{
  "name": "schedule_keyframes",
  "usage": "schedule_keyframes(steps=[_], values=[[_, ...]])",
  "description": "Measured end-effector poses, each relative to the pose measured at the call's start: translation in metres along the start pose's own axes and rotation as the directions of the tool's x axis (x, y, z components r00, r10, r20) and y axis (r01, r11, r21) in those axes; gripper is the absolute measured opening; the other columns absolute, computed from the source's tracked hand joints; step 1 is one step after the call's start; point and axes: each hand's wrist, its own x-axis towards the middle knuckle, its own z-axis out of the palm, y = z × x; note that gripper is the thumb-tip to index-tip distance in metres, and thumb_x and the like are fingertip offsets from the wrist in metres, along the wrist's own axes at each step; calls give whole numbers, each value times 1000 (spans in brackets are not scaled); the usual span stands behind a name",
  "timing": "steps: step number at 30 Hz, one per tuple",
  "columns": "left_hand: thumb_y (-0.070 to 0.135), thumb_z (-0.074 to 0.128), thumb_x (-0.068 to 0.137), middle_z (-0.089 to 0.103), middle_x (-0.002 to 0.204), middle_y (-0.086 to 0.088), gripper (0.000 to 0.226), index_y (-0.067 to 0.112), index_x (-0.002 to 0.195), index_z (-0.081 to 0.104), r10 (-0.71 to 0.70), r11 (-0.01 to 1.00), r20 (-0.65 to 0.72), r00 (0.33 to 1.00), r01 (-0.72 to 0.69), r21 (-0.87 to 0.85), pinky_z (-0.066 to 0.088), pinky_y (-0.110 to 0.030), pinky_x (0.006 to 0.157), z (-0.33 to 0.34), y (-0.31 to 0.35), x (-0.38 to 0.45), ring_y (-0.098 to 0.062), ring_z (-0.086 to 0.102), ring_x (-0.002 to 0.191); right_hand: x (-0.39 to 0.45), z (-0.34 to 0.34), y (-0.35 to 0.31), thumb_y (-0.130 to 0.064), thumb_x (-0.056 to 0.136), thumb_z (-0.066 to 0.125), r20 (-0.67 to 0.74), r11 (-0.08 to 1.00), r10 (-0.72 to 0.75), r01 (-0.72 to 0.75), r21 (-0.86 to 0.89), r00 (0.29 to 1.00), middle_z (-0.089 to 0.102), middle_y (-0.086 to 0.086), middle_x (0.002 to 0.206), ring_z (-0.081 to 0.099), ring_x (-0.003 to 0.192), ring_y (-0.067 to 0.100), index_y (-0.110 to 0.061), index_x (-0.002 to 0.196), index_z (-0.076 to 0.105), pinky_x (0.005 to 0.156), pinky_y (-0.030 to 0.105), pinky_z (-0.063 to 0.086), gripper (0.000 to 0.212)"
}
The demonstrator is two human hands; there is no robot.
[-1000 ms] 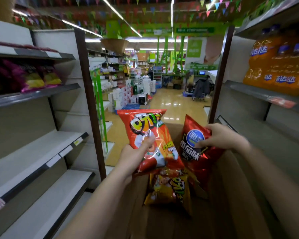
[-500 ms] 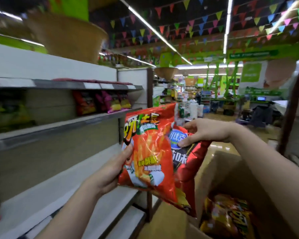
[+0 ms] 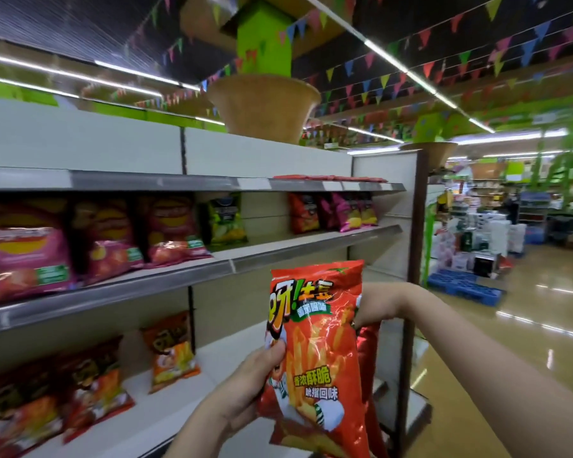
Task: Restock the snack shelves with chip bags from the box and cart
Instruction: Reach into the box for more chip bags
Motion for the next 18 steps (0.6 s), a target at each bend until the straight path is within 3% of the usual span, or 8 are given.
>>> schedule_keyframes(steps=[3,5,8,10,12,15,18], values=[[59,92,15,72,106,-19,114,9,114,63,-2,1000,-132,991,4,11,59,-37,67,-20,-1,-23,-32,72,90,23,7,-39,-1,86,66,21,993,-37,39,-112,999,60,-23,72,55,66,-10,-27,77,54,68,10,44,30],[60,92,16,72,104,-20,118,8,117,61,1,998,-222,975,-16,-62,60,-38,62,-32,-4,-31,-34,72,87,37,12,-61,-13,83,73,-42,979,-91,82,-188,995,69,-8,102,62,91,0,-22,103,64,86,20,48,23],[62,90,22,69,111,-22,123,7,127,58,1,958,-343,939,-99,-268,60,-42,63,-40,-5,-33,-35,71,89,60,29,-78,-24,79,74,-260,954,-162,84,-287,952,53,7,135,53,121,23,-19,138,46,96,30,45,65],[69,83,34,69,113,-20,108,10,121,61,-15,905,-346,938,-135,-404,58,-44,72,-41,-2,-32,-34,71,92,71,46,-82,-25,79,74,-435,976,-191,124,-178,880,32,6,146,46,127,26,-24,150,27,100,38,45,85],[68,59,60,73,105,-15,78,14,116,63,35,877,-371,928,-206,-434,53,-43,77,-46,5,-29,-31,70,91,78,63,-80,-29,84,71,-588,994,-107,88,-61,802,23,7,148,46,126,30,-22,151,20,99,39,44,84],[65,48,70,75,100,-11,65,19,112,64,119,895,-409,905,-276,-350,52,-42,78,-49,20,-16,-29,71,91,90,81,-68,-42,90,57,-618,994,34,40,105,785,42,7,135,55,117,33,-20,138,32,96,40,45,59],[61,48,77,74,103,-12,59,16,111,65,146,918,-384,912,-270,-291,56,-41,77,-49,38,1,-27,73,88,110,84,-44,-68,70,37,-559,977,32,92,191,829,51,4,135,53,122,27,-28,145,32,102,45,44,85]])
